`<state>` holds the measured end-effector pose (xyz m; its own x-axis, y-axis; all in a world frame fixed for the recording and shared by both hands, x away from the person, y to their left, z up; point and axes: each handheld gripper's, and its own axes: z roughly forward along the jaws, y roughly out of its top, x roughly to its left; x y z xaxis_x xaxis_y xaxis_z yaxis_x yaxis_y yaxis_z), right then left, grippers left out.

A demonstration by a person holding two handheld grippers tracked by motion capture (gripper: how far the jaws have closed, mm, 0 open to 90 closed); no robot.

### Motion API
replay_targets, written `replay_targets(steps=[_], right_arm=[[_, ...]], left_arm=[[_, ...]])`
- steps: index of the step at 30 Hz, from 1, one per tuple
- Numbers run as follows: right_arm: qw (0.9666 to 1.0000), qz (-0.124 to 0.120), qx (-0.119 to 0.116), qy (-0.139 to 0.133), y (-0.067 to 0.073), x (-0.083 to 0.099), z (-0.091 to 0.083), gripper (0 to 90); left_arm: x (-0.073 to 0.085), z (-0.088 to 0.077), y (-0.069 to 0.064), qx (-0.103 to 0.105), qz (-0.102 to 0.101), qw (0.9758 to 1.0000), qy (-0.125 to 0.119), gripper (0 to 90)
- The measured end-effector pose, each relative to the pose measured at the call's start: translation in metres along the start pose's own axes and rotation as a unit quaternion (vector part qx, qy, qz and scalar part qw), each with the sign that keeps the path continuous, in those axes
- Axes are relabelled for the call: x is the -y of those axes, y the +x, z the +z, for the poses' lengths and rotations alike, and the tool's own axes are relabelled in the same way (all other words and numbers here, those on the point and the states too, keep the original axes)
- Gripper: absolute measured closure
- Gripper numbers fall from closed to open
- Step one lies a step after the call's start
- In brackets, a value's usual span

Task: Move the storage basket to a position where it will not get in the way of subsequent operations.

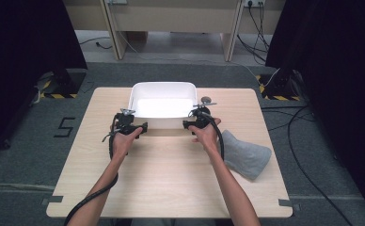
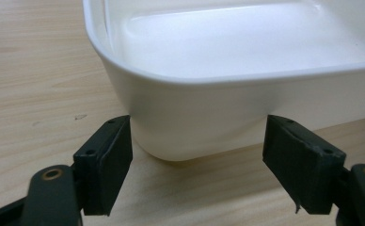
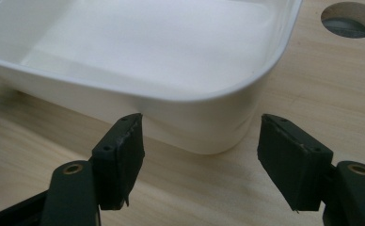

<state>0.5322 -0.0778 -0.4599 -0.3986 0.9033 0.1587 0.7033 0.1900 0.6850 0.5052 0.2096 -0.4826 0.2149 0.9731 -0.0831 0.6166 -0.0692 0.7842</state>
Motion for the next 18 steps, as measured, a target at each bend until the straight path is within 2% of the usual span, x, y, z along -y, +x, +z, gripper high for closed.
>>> replay_targets(steps=[4, 7, 15, 18], right_arm=[[1.0, -0.004, 0.004, -0.005, 0.001, -0.004, -0.001, 33.1], [0.9998, -0.011, 0.017, -0.002, 0.001, -0.006, 0.001, 32.6], [0.9994, -0.001, 0.036, 0.002, -0.005, -0.01, 0.005, 32.8], [0.9992, 0.006, 0.039, 0.0, -0.006, -0.012, 0.004, 32.7]], left_arm=[[-0.004, 0.004, -0.003, -0.002, 0.0, 1.0, 0.004, 23.9], [-0.008, 0.008, -0.006, 0.001, -0.002, 1.0, 0.006, 23.8], [-0.019, 0.015, -0.012, -0.002, 0.006, 0.9998, 0.019, 24.0], [-0.021, 0.018, -0.014, -0.002, 0.003, 0.9997, 0.022, 24.0]])
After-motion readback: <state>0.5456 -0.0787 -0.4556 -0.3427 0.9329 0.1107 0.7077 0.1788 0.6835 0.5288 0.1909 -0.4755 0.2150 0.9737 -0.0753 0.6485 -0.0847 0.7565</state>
